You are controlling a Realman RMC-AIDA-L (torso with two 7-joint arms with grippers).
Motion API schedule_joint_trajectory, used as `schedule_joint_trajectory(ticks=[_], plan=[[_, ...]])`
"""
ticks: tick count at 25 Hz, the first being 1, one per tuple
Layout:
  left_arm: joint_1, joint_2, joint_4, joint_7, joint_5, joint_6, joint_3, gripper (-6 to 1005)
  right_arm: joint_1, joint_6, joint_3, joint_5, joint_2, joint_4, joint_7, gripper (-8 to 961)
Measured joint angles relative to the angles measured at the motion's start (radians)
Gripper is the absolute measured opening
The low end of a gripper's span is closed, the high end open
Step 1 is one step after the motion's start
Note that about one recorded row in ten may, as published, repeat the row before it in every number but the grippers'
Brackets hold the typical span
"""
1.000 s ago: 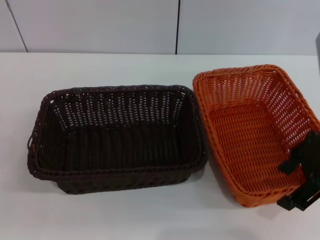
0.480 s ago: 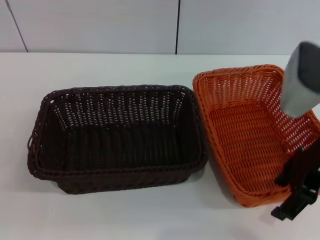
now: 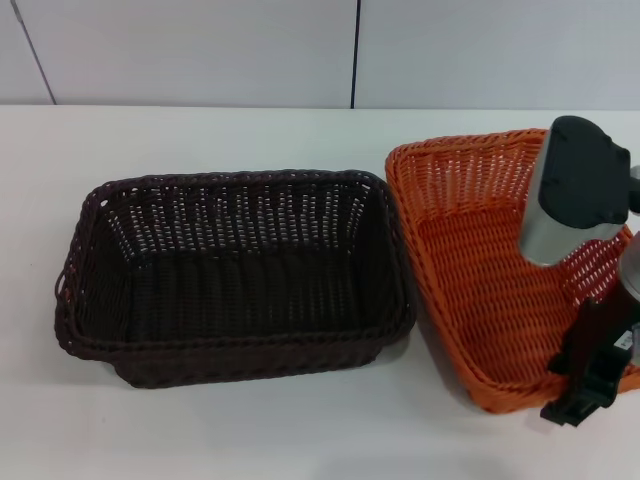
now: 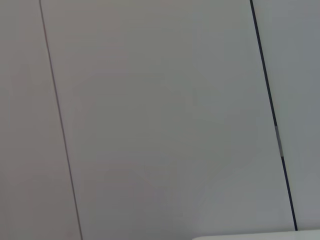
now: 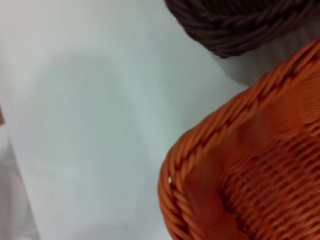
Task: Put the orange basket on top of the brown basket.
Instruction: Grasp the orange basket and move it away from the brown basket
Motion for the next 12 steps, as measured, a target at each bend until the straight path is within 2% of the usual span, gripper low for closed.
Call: schedule_joint_trajectory(ticks=[3, 8, 12], plan=[[-0.007, 0.001, 0.017, 0.0, 0.0, 0.0, -0.003, 773, 0.0, 0.03, -0.039, -0.016, 0.0, 0.002, 0.005, 637], [-0.016, 0.001, 0.028, 0.002, 0.0, 0.0, -0.006, 773, 0.006, 0.059, -0.072, -0.025, 0.0, -0.017, 0.029, 395], [-0.016, 0.002, 0.028, 0.005, 0.0, 0.002, -0.008, 772, 0.005, 0.094, -0.077, -0.029, 0.0, -0.066, 0.07, 328]])
